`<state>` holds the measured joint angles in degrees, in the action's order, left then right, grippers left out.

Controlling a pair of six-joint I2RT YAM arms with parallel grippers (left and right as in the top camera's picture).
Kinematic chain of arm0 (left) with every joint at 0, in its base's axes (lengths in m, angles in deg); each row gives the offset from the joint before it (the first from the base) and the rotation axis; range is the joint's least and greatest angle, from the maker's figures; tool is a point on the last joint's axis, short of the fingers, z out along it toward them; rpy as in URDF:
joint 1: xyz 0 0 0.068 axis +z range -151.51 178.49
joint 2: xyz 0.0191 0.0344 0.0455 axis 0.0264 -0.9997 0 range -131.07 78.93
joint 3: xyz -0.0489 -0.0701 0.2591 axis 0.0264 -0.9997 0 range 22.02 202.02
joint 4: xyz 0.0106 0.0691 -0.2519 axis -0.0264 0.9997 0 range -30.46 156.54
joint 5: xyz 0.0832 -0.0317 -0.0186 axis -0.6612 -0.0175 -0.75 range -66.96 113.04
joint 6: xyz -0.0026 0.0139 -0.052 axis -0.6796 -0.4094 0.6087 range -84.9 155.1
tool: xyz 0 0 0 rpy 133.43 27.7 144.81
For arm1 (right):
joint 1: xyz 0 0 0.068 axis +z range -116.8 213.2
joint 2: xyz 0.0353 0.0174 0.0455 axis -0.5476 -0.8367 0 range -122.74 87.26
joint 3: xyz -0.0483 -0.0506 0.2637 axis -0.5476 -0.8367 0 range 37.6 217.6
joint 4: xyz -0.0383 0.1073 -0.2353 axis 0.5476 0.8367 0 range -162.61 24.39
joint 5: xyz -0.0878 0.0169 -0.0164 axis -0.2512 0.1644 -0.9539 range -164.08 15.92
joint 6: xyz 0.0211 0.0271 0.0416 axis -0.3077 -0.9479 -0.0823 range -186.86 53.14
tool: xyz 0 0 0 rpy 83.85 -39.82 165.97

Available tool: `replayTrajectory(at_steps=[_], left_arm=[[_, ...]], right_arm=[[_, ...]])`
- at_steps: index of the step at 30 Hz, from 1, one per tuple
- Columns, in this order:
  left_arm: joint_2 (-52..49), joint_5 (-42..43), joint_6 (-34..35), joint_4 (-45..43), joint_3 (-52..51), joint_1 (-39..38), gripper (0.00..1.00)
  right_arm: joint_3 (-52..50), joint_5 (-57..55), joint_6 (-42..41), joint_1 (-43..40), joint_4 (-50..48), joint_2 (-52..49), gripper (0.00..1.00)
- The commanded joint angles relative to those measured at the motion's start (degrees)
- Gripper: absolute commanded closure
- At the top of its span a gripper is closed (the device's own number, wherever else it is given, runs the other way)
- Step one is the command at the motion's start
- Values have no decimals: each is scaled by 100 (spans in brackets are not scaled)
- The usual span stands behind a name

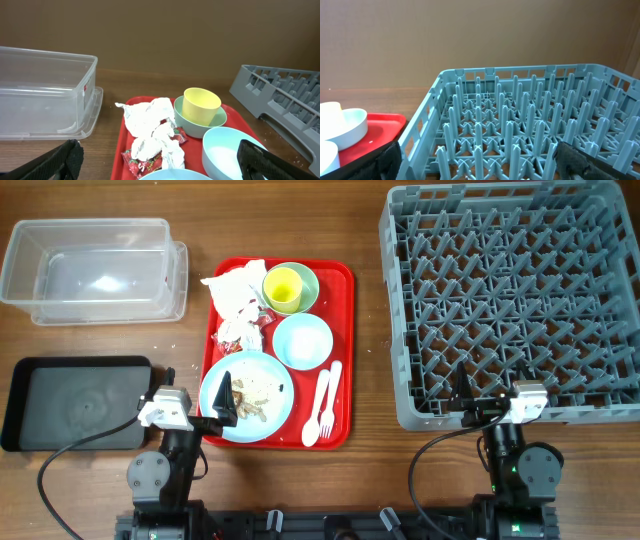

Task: Sort waste into correct bins and load items into the dishwasher rack
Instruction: 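Reach the left gripper to the crumpled white tissue on the red tray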

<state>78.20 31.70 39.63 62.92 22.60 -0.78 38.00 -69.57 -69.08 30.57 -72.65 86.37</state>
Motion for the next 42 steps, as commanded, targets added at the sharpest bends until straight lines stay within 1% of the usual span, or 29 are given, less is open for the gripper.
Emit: replayTrajectory(at_steps=[1, 28, 29, 30, 31, 32, 33, 35, 36, 38, 39, 41, 42], left_arm=[[35, -15, -111, 28, -26, -31, 0], [35, -15, -111, 28, -26, -31, 0], [35, 72, -83, -9, -26, -33, 0], [35, 378, -7, -76, -26, -33, 0], [35, 693, 166, -105, -26, -33, 0], [35, 1248, 505, -107, -26, -33, 0], [35, 1945, 957, -103, -26, -33, 0], [35, 3532, 2149, -179, -26, -33, 0], [35, 3880, 2472, -260, -26, -33, 0], [35, 4242, 2922, -321, -26, -33, 0], [35, 4247, 3126, -404, -26, -31, 0], [35, 4253, 3532, -841, -26, -31, 0], [35, 4256, 3829, -1279, -26, -31, 0]], right_arm=[[-11, 50, 61, -28, -22, 28, 0], [-11, 52, 63, -28, -22, 28, 0], [-11, 52, 63, -28, -22, 28, 0], [-11, 50, 63, -28, -22, 28, 0], [-11, 50, 63, -28, -22, 28, 0], [-11, 50, 61, -28, -22, 28, 0], [-11, 50, 63, -28, -22, 28, 0], [-11, 52, 61, -28, -22, 28, 0], [-11, 50, 61, -28, -22, 28, 0], [-11, 52, 63, -28, -22, 28, 0], [-11, 50, 63, -28, -22, 28, 0], [-11, 50, 61, -28, -22, 28, 0], [-11, 52, 63, -28, -22, 28, 0]])
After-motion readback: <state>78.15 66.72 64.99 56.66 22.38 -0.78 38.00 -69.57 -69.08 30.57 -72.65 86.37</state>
